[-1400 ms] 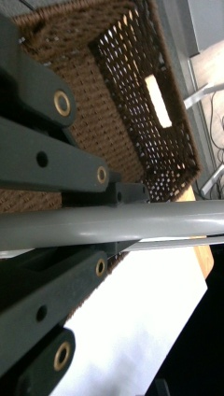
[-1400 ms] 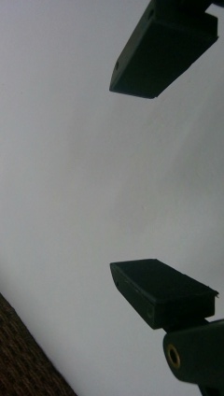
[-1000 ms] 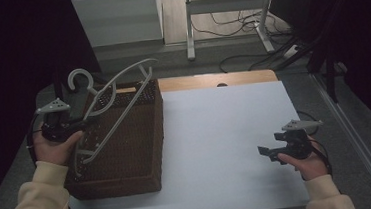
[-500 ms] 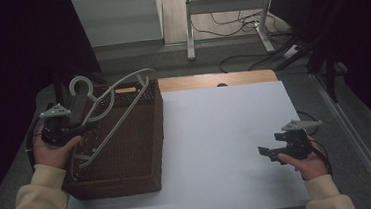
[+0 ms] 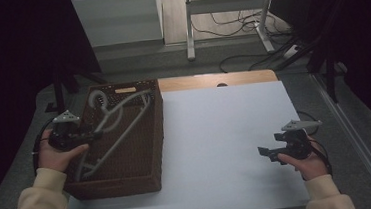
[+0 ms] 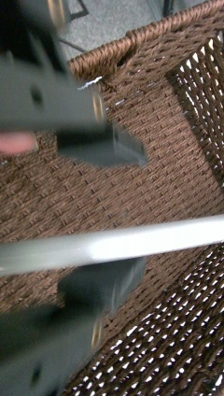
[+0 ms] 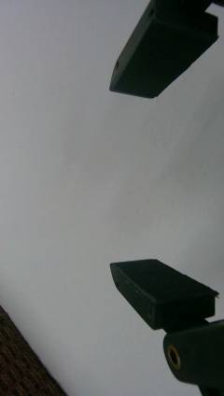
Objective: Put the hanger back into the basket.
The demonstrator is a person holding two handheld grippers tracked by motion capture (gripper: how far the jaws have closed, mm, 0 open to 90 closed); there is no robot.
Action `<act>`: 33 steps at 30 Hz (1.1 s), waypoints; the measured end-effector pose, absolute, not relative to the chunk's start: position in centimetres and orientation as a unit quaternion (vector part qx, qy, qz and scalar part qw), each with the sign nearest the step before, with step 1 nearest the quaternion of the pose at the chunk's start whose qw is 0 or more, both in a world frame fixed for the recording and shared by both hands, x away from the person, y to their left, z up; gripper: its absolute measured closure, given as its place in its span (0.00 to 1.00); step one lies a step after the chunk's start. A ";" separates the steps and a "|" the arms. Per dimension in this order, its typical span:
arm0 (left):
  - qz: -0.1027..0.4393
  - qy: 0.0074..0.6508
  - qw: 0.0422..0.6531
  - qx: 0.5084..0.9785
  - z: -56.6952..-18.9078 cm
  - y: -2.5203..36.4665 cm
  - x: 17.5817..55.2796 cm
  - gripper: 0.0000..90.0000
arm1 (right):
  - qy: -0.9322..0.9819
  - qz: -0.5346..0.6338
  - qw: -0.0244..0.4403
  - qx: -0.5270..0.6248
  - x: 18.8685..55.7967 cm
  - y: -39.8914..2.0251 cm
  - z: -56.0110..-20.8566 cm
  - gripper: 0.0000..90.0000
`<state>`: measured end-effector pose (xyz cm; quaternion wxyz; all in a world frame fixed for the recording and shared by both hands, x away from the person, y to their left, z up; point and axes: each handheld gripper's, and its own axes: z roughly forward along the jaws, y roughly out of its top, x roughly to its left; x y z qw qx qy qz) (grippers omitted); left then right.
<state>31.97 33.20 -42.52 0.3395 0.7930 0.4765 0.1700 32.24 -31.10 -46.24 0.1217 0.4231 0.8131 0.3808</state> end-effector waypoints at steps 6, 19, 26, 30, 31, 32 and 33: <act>0.157 0.476 0.370 0.782 -41.4 32.5 31.2 0.26 | 0.814 0.381 0.121 0.422 32.2 -31.0 -46.2 0.13; 0.133 0.464 0.412 0.773 -41.0 28.8 29.0 0.26 | 0.814 0.399 0.116 0.406 33.4 -30.4 -46.2 0.13; 0.119 0.449 0.424 0.778 -41.6 26.1 27.3 0.25 | 0.814 0.414 0.127 0.388 34.2 -29.2 -45.9 0.11; 0.108 0.442 0.431 0.779 -42.2 25.0 26.5 0.25 | 0.820 0.402 0.134 0.385 33.9 -29.3 -46.0 0.09; 0.108 0.442 0.431 0.779 -42.2 25.0 26.5 0.25 | 0.819 0.404 0.134 0.386 33.8 -29.4 -46.0 0.08; 0.103 0.438 0.425 0.786 -42.4 24.6 26.2 0.24 | 0.817 0.405 0.135 0.387 33.7 -29.5 -45.9 0.08; 0.105 0.436 0.424 0.787 -42.5 24.5 26.0 0.24 | 0.816 0.406 0.137 0.387 33.6 -29.6 -45.9 0.08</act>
